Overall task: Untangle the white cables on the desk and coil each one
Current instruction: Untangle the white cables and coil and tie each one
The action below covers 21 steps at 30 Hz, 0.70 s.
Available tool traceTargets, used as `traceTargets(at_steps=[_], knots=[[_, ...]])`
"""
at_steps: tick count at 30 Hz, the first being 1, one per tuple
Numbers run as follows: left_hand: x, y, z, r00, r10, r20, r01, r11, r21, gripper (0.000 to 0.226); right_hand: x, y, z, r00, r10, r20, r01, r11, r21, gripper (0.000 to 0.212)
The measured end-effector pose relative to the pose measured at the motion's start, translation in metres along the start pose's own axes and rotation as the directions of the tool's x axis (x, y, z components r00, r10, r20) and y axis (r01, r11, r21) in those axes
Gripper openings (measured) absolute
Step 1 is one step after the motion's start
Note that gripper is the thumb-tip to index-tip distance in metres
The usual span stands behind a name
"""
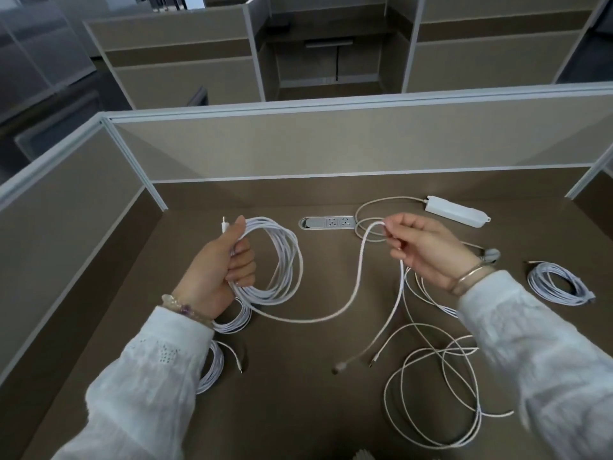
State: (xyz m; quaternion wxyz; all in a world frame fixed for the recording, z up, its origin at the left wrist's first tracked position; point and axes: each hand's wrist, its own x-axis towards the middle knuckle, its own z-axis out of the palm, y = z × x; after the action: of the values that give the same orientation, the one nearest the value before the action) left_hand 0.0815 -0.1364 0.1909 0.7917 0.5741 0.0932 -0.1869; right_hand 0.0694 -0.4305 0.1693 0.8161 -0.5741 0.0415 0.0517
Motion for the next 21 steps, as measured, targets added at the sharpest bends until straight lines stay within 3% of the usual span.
traceTargets(at_steps=[4,8,13,16,21], knots=[[0.001,-0.010,0.021,0.999,0.048,-0.018,-0.047,0.998,0.033,0.051,-0.012,-0.003,0.047,0.992,-0.116,0.050,0.118,0.993,-0.028,0.012],[0.005,-0.027,0.044,0.989,0.103,-0.110,-0.103,0.995,-0.001,0.046,-0.024,0.014,0.092,0.981,-0.194,0.013,0.194,0.964,-0.184,0.014],[-0.003,-0.037,0.071,0.940,0.261,-0.220,-0.269,0.963,-0.004,0.041,-0.026,0.044,0.121,0.989,-0.112,-0.094,0.091,0.975,-0.205,0.021],[-0.009,-0.039,0.082,0.945,0.205,-0.254,-0.234,0.968,-0.089,0.042,-0.027,0.050,0.121,0.990,-0.080,-0.115,0.056,0.978,-0.199,0.023],[-0.008,-0.046,0.081,0.929,0.143,-0.341,-0.174,0.983,-0.062,0.051,-0.033,0.041,0.116,0.991,0.083,-0.103,-0.090,0.994,-0.069,0.035]])
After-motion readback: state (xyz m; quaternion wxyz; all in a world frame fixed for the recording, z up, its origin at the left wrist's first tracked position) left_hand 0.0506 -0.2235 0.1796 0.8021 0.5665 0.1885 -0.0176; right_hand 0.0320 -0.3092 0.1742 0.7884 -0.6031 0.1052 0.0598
